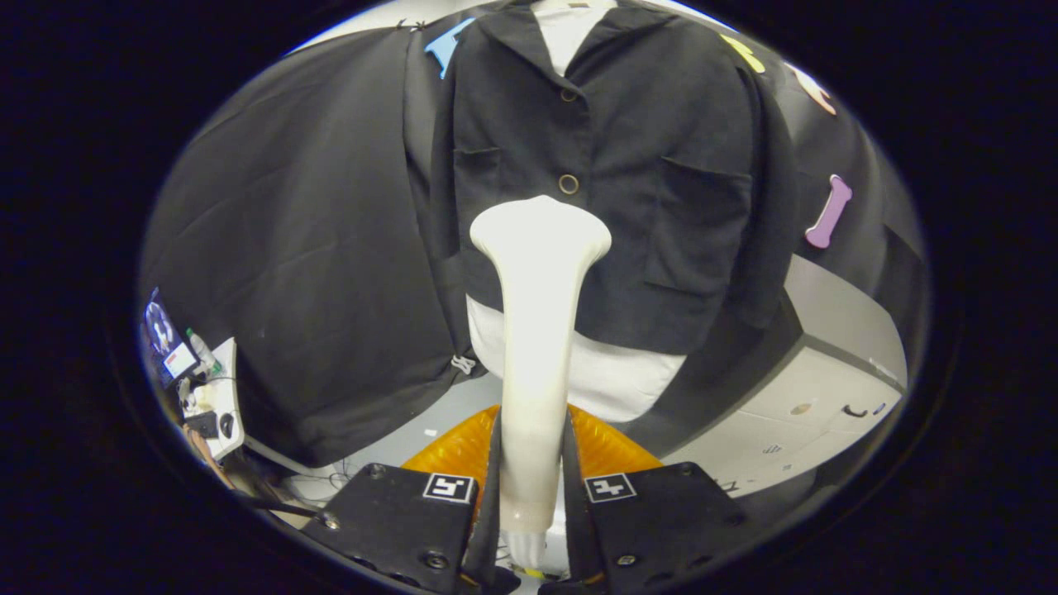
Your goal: Iron the clothes twice with a garment steamer, once on the left side and once on the right side.
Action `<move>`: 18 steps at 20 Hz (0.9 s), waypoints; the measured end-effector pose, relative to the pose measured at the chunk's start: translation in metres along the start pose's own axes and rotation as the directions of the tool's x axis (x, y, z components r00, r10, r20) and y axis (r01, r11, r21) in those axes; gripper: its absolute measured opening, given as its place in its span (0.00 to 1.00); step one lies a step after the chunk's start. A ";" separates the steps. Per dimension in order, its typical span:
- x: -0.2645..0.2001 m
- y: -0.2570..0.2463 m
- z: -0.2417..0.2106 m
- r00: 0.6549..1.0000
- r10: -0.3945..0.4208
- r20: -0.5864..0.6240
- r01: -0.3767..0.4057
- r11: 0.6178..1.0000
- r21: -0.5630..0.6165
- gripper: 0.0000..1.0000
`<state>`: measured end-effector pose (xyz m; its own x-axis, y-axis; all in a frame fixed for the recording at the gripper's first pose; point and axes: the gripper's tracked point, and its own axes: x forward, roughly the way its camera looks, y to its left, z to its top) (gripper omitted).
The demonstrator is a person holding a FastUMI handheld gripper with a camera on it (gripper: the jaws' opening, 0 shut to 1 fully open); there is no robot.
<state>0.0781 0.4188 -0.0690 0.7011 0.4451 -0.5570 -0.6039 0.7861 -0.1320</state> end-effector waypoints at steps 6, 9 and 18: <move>-0.053 -0.046 -0.045 1.000 -0.003 0.008 0.002 0.997 0.077 0.36; -0.087 -0.080 -0.070 0.999 -0.030 0.021 0.027 0.992 0.120 0.36; -0.213 -0.200 -0.169 0.984 -0.163 0.075 0.138 0.955 0.264 0.36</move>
<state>-0.0144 0.0943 -0.0625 0.8167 0.3416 -0.4650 -0.3795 0.9251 0.0130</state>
